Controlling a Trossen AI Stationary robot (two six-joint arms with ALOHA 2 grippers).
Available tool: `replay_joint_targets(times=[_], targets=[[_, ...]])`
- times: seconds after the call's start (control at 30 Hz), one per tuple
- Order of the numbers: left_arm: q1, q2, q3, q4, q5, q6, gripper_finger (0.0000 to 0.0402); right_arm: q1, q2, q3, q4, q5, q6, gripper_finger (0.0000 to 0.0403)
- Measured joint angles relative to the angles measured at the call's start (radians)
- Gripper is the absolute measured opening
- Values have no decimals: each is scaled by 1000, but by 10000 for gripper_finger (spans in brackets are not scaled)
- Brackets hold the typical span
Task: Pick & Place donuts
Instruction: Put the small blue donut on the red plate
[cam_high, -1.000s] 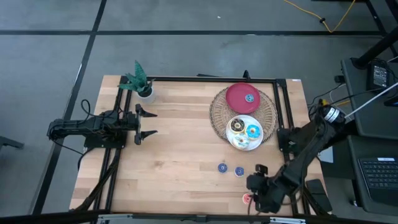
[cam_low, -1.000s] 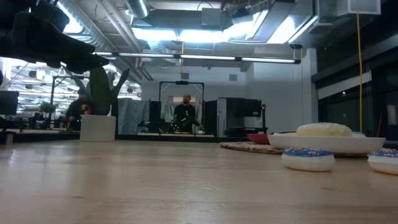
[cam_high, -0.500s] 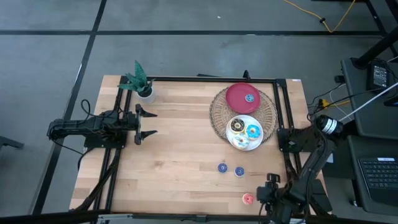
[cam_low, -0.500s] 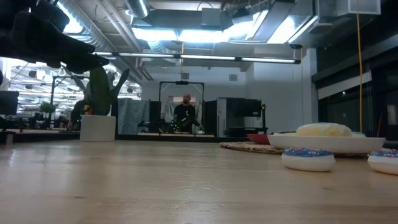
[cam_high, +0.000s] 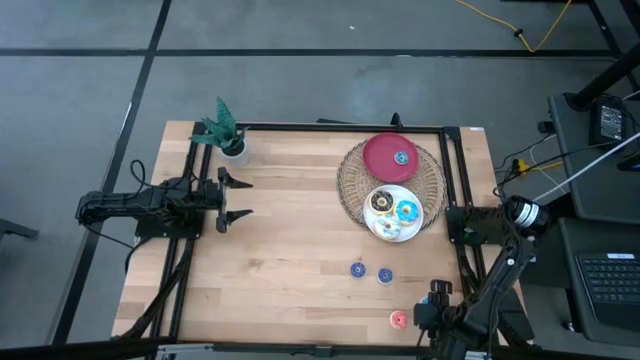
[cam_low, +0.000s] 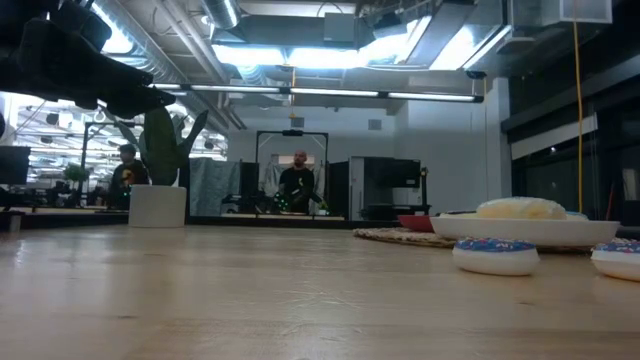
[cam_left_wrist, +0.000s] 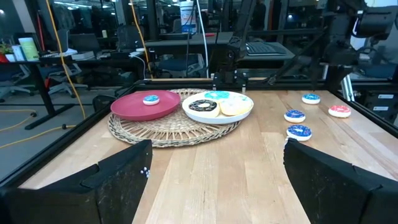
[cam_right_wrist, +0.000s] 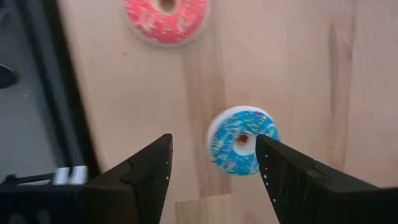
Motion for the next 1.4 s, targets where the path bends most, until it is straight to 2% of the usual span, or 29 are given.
replay_joint_targets(times=[0.33, 1.07, 1.2, 1.4], targets=[[0, 0, 0, 0, 0, 0, 353, 0, 40, -2, -2, 0, 0, 231], [0, 0, 0, 0, 0, 0, 353, -1, 40, -68, 58, -31, 22, 230], [0, 0, 0, 0, 0, 0, 353, -1, 40, -69, 58, -32, 20, 214], [0, 0, 0, 0, 0, 0, 354, -1, 40, -69, 55, -32, 18, 160]])
